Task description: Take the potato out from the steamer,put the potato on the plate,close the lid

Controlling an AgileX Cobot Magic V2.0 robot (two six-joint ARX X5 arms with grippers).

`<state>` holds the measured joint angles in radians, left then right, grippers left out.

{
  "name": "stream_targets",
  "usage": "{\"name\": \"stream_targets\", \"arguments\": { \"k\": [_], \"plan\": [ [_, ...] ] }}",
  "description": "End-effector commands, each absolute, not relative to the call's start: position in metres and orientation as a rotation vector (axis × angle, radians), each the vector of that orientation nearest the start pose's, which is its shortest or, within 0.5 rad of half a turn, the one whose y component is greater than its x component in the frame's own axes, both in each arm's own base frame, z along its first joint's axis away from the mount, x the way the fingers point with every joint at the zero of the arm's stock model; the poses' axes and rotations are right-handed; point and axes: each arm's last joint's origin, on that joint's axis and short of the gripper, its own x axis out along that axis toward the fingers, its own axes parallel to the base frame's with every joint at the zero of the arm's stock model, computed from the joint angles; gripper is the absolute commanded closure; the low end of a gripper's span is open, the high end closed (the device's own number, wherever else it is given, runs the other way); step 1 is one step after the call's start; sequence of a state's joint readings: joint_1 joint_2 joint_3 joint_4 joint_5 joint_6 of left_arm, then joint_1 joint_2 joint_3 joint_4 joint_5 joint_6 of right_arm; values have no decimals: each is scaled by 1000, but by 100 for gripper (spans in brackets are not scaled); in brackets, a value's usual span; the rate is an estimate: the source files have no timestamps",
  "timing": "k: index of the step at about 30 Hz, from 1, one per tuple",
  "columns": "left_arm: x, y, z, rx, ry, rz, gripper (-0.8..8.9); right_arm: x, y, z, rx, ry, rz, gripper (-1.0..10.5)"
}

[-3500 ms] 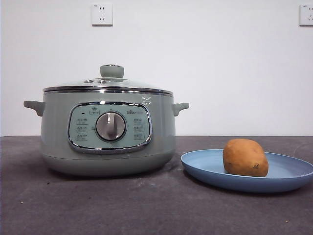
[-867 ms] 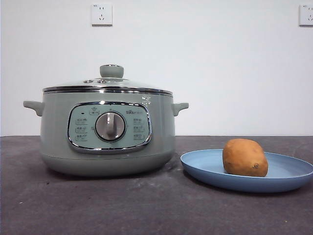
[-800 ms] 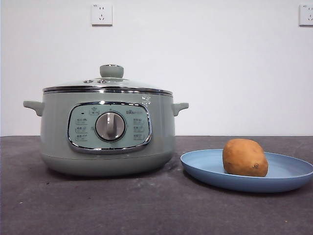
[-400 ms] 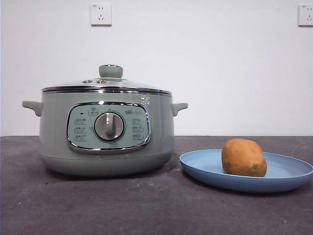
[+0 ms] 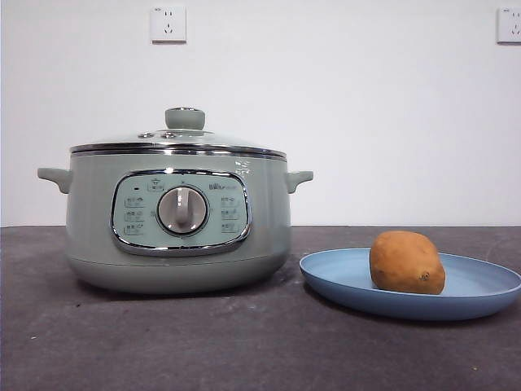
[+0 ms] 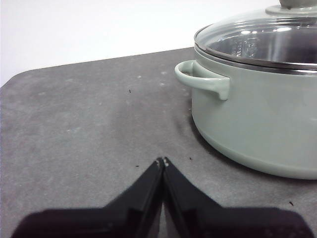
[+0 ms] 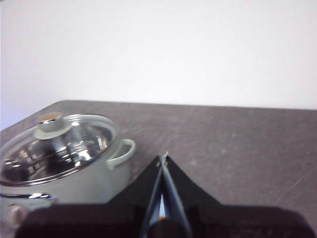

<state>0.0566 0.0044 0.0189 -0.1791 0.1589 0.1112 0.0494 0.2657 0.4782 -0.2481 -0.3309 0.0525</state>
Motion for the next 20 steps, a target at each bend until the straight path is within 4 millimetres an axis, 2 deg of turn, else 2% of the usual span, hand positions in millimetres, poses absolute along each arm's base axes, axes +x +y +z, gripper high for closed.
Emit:
{"name": "stream_targets", "arguments": {
  "k": [1,7,12,16,20],
  "plan": [
    [95,1,148,84,178,-107,817,90,12,253,53,17,330,946],
    [95,1,148,84,178,-107,817,94,10,206,76,-4,264,946],
    [95,1,148,84,178,-107,817,96,10,177,90,22,264,946],
    [95,1,148,84,178,-107,817,97,10,163,99,37,264,946],
    [95,1,148,84,178,-107,817,96,10,158,100,88,261,946]
  ]
}}
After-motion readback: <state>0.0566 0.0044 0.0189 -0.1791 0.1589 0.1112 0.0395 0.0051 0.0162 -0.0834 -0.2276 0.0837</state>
